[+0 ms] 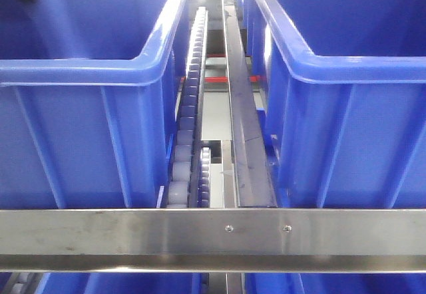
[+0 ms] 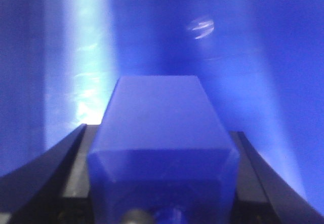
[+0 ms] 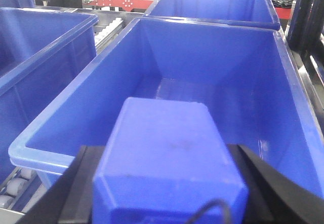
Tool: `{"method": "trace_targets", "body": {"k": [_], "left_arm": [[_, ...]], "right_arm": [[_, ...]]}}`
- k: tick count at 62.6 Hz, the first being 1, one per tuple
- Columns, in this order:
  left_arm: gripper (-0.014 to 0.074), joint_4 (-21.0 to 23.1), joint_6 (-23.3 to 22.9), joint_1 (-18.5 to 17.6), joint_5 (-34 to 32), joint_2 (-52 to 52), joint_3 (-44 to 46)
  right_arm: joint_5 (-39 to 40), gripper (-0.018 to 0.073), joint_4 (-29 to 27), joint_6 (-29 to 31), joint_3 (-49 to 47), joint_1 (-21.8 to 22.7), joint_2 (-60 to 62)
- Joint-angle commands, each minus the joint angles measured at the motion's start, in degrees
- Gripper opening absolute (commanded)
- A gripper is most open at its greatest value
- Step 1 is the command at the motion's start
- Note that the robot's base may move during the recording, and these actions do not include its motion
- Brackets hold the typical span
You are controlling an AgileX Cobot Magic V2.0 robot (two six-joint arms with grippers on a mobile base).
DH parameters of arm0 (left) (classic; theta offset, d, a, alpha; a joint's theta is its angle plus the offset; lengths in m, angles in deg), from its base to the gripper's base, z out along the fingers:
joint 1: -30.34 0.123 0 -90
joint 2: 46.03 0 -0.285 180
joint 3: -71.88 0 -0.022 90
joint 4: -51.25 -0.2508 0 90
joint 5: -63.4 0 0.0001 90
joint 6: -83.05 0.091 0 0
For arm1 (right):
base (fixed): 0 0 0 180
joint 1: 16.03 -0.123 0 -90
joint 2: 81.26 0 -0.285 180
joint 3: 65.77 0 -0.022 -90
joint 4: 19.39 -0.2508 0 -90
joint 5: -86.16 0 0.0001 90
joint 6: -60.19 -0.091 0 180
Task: Pick and sort blue part to right shelf
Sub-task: 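Lower the left gripper into the bin and release the part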
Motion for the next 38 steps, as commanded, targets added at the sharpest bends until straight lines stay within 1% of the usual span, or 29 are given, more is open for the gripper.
{"method": "trace_targets", "body": {"k": [1,12,21,30,34,38], "left_arm": [[0.0282,-1.98,-0.62,0.2,-3.1,2.37,3.42],[0.0282,-4.83,-0.62,0.2,-4.97,9.72,3.55],[0.0283,-4.94,-0.62,0.32,-5.84,15.14,3.55],[0.029,-4.83,-0.62,0.32,-5.74,16.65,3.55],[0.032,-4.83,-0.62,0.32,-5.74,16.65,3.55],[0.0393,-4.71,-0.62,0.32,-5.74,16.65,3.77]], "right_arm": [[5.36,0.0144,1.55,0.36,-1.58,0.04,-1.0],[5.3,0.0144,1.55,0.36,-1.58,0.04,-1.0],[5.3,0.0144,1.55,0.36,-1.58,0.04,-1.0],[5.3,0.0144,1.55,0.36,-1.58,0.04,-1.0],[5.3,0.0144,1.55,0.36,-1.58,0.04,-1.0],[5.3,0.0144,1.55,0.36,-1.58,0.04,-1.0]]}}
